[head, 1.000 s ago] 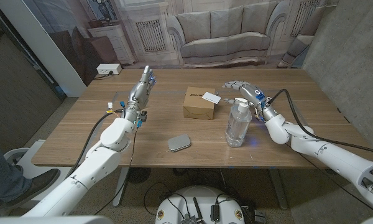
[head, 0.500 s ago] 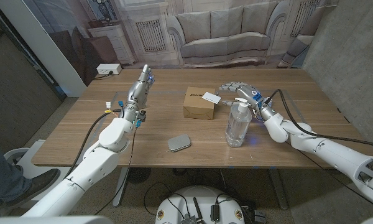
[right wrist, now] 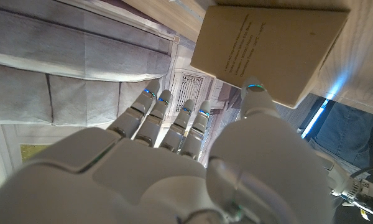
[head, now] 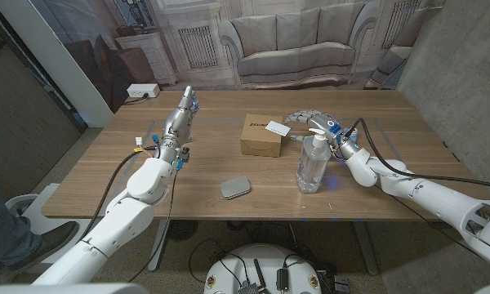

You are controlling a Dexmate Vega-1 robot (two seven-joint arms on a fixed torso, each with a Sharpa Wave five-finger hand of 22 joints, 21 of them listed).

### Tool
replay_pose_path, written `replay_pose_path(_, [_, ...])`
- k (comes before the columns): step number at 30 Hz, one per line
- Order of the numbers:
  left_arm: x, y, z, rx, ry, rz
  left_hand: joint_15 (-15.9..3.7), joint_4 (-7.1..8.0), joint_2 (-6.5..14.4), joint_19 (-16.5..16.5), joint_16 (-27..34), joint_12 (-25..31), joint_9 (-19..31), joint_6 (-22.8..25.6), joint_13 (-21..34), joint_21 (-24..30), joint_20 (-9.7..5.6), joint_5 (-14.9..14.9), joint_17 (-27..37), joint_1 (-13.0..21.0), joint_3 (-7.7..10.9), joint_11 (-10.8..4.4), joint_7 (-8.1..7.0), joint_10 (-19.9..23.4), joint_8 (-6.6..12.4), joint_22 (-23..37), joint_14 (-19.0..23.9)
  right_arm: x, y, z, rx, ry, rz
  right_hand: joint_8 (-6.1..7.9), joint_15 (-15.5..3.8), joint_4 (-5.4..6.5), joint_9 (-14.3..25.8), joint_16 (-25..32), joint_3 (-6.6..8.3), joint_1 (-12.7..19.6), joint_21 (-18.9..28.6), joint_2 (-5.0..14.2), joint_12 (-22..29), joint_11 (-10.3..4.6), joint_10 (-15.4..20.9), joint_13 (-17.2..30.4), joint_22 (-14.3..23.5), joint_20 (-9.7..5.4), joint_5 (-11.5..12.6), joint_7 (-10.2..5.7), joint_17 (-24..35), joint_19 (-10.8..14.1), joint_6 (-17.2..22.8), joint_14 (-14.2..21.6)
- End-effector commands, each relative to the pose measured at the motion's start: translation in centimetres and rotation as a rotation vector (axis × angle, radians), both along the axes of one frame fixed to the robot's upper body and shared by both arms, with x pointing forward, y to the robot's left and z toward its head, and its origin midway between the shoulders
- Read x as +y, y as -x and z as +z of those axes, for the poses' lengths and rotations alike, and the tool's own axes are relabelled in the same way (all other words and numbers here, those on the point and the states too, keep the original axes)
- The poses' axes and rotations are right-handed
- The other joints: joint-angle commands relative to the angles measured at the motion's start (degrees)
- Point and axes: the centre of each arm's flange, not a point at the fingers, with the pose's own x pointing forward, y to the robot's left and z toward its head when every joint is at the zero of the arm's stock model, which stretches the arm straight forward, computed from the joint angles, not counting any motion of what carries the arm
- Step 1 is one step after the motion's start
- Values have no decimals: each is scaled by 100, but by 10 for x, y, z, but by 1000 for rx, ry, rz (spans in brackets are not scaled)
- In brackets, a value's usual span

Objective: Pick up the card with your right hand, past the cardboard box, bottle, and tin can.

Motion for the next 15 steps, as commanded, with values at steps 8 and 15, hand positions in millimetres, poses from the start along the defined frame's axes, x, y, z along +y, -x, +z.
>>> replay_pose_path(8, [-4,-4,1,14,9,2,-16,-1,38,-97,-28,-5,18,47,14,-22,-349,29,19,43,-67,-45,-24,24,-16,26,44,5,-8,-5,-11,22,23,34,-830,26,37,-25,-30,43,-41,21,-4,-9,-41,17,33,-550,38,6,22,-8,81,-24])
replay_pose_path(15, [-7,-5,4,9,17,4,-20,0,45,-84,-25,-6,18,56,14,-25,-342,30,19,46,-75,-30,-29,34,-16,27,58,7,-7,-7,-26,30,35,50,-822,26,41,-17,-19,101,-57,67,1,-10,-23,20,35,-560,51,5,23,0,142,-15])
